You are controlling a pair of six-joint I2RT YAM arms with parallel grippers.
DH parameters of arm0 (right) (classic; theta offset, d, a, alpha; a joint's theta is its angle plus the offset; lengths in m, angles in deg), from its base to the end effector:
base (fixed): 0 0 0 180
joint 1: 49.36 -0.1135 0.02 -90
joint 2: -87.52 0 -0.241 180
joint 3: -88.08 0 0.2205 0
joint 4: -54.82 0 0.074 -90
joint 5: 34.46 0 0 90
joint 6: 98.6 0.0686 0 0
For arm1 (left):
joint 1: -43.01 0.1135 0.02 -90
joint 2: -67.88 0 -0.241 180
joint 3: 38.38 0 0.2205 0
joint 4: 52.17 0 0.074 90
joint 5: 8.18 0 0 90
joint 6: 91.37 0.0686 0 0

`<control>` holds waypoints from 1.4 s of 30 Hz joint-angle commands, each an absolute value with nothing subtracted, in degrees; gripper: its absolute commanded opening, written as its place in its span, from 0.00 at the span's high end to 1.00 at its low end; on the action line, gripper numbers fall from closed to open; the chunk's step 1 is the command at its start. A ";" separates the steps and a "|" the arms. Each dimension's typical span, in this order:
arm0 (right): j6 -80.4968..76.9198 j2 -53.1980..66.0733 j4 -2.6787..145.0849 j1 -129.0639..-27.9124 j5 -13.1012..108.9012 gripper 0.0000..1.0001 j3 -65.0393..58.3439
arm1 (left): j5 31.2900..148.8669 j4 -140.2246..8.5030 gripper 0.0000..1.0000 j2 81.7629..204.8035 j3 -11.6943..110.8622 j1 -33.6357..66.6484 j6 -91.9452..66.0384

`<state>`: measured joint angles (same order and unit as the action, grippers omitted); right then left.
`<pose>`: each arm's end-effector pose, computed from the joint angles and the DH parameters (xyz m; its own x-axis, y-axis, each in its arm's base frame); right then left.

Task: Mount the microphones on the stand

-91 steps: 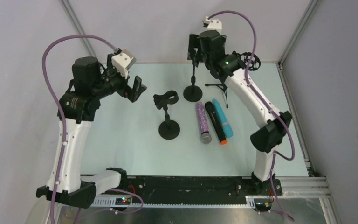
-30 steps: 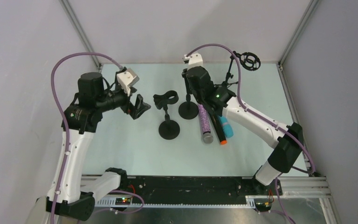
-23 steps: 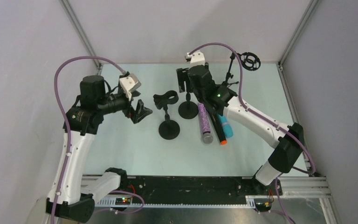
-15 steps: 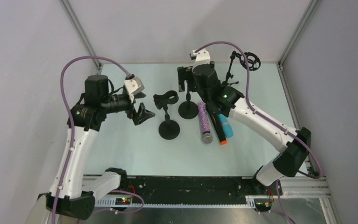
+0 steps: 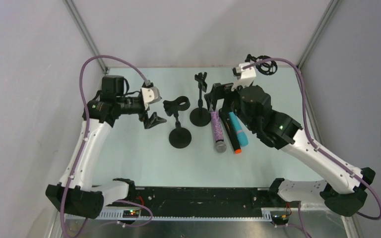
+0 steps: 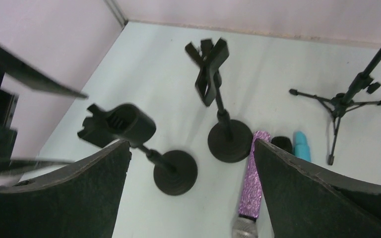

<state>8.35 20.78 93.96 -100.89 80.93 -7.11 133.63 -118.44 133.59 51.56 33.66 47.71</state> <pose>0.1800 0.1792 0.4147 -0.2402 0.1211 -0.9631 -0.3922 0.8955 0.2104 0.1969 -0.0871 0.3457 0.0783 0.4606 -0.8842 0.9423 0.2553 0.2164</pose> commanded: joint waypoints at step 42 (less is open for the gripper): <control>-0.78 -18.75 34.07 -110.17 79.69 0.26 13.68 | 139.00 -117.42 0.00 133.20 52.50 48.40 34.73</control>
<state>0.94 -16.51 42.31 -109.33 72.25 15.78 138.04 -118.25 132.72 50.89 47.91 36.06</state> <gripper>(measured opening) 0.758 0.996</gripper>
